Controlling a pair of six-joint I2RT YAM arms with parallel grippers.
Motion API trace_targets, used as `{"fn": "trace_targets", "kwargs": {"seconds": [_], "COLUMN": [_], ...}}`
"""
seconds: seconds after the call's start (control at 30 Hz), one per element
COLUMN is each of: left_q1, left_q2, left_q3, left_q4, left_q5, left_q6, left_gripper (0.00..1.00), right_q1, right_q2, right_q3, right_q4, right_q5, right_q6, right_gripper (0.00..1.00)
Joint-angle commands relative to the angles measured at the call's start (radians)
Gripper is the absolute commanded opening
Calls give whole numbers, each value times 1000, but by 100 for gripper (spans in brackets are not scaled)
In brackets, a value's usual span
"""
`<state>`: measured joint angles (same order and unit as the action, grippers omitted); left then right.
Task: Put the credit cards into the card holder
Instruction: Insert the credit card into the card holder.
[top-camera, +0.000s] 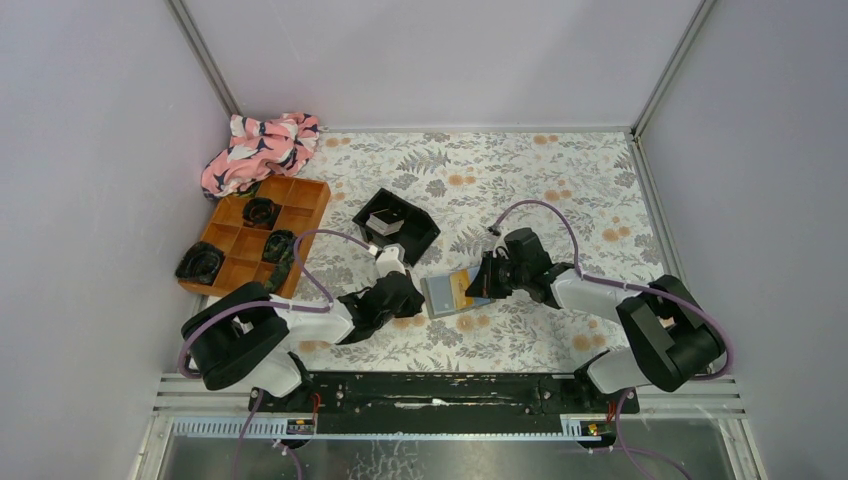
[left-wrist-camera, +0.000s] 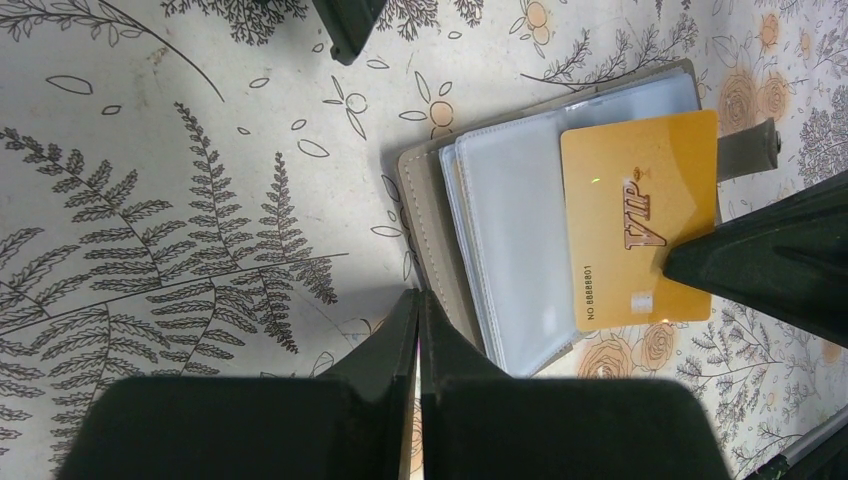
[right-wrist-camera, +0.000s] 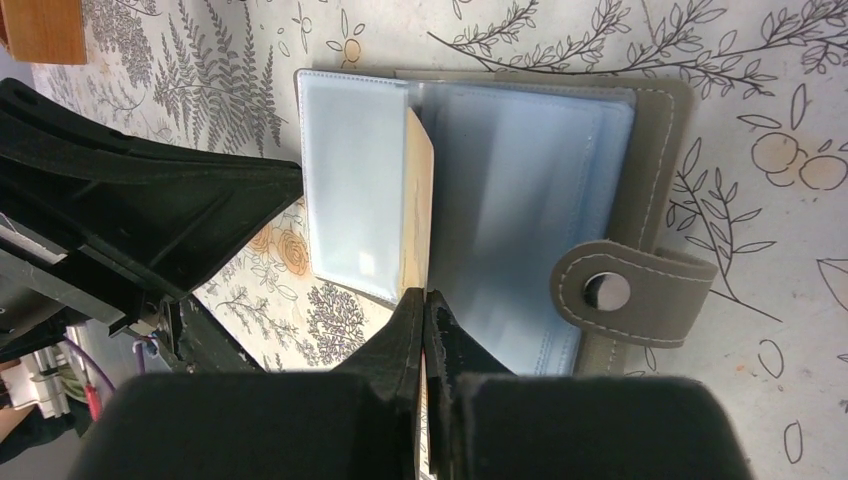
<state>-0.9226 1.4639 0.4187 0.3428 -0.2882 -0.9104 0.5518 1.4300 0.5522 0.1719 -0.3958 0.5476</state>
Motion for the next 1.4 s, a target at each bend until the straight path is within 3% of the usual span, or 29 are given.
{"fn": "trace_targets", "kwargs": {"seconds": [0.0, 0.4, 1.37], "left_q1": [-6, -7, -12], "left_q2": [27, 25, 100], "left_q3": [1, 4, 49], "left_q4": [-24, -39, -37], "left_q5": [7, 7, 29], "left_q6": [5, 16, 27], "left_gripper": [3, 2, 1], "right_q1": [-12, -29, -27], "right_q2": [33, 107, 113], "right_q3": [-23, -46, -127], "right_q4": [47, 107, 200], "right_q5": [-9, -42, -85], "right_q6": [11, 36, 99], "right_gripper": [0, 0, 0]}}
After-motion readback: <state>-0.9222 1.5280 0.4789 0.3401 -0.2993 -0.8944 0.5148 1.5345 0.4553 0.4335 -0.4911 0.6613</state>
